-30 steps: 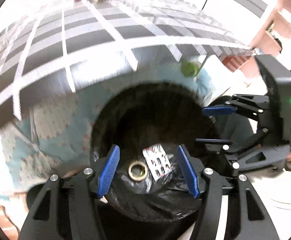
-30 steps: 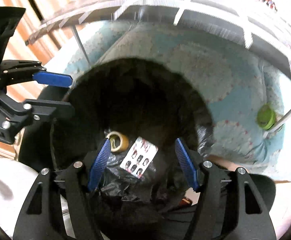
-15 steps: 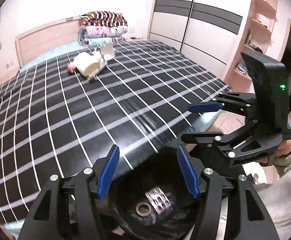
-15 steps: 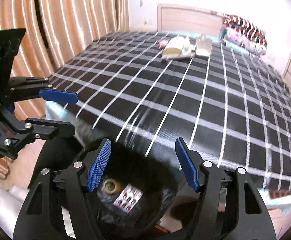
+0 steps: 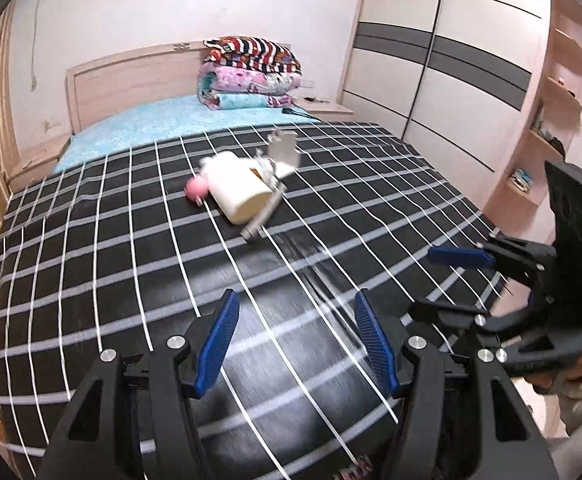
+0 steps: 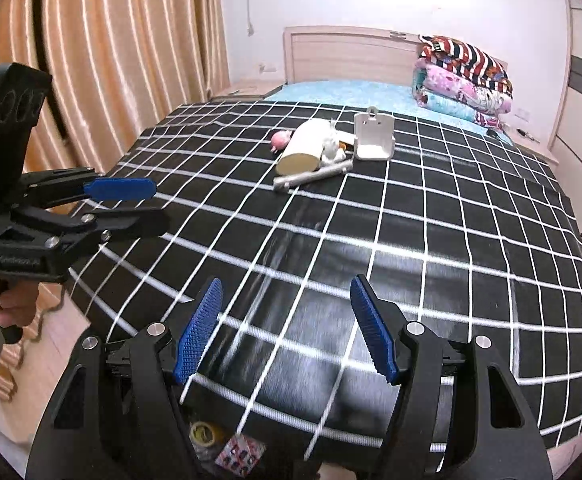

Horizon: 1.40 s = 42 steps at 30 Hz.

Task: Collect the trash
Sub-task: 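Reach the left tool to the white paper roll and grasp it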

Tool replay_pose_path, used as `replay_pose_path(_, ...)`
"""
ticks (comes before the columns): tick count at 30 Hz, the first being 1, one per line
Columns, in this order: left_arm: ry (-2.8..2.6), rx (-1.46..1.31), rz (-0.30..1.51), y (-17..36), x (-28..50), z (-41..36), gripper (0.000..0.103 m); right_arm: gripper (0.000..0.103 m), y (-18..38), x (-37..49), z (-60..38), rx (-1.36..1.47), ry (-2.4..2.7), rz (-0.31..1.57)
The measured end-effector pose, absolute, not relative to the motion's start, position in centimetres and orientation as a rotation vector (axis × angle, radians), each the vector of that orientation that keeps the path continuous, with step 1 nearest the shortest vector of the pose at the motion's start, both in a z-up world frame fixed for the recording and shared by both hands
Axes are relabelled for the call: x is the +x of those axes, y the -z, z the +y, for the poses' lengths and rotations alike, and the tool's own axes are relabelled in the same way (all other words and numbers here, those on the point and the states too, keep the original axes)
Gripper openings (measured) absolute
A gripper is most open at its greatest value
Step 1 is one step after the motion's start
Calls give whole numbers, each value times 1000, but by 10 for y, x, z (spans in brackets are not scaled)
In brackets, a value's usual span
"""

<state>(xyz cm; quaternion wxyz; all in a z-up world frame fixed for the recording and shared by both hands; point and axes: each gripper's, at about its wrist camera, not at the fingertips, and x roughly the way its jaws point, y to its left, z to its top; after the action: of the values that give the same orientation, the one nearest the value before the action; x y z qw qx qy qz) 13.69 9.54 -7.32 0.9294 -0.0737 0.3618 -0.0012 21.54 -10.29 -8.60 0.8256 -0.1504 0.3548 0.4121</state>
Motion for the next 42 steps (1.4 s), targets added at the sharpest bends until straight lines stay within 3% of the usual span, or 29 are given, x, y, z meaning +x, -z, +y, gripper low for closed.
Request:
replay_pose_path(7, -42, -48, 766, 79, 187, 110, 56, 66, 87, 248, -82, -264, -853, 787)
replay_pose_path(10, -64, -2, 784, 88, 211, 114, 41, 66, 88, 267, -76, -210, -847, 826)
replay_pose_path(13, -81, 31, 795, 95, 229, 118, 36, 66, 86, 281, -70, -195, -826, 830)
replay_pose_path(26, -159, 129, 828, 121, 276, 119, 36, 66, 100, 320, -47, -178, -757, 866)
replay_pose_path(28, -153, 137, 836, 124, 280, 118, 21, 66, 102, 323, -45, -169, -750, 871)
replay_pose_path(31, -166, 105, 849, 128, 283, 123, 10, 66, 101, 324, -42, -187, -735, 847)
replay_pose_path(39, -189, 48, 776, 115, 264, 126, 1, 64, 105, 331, -35, -145, -745, 877)
replay_pose_path(40, -200, 38, 764, 112, 260, 126, 1, 57, 107, 333, -33, -132, -745, 887)
replay_pose_path(42, -225, 20, 743, 108, 252, 128, 1, 53, 111, 335, -30, -123, -735, 904)
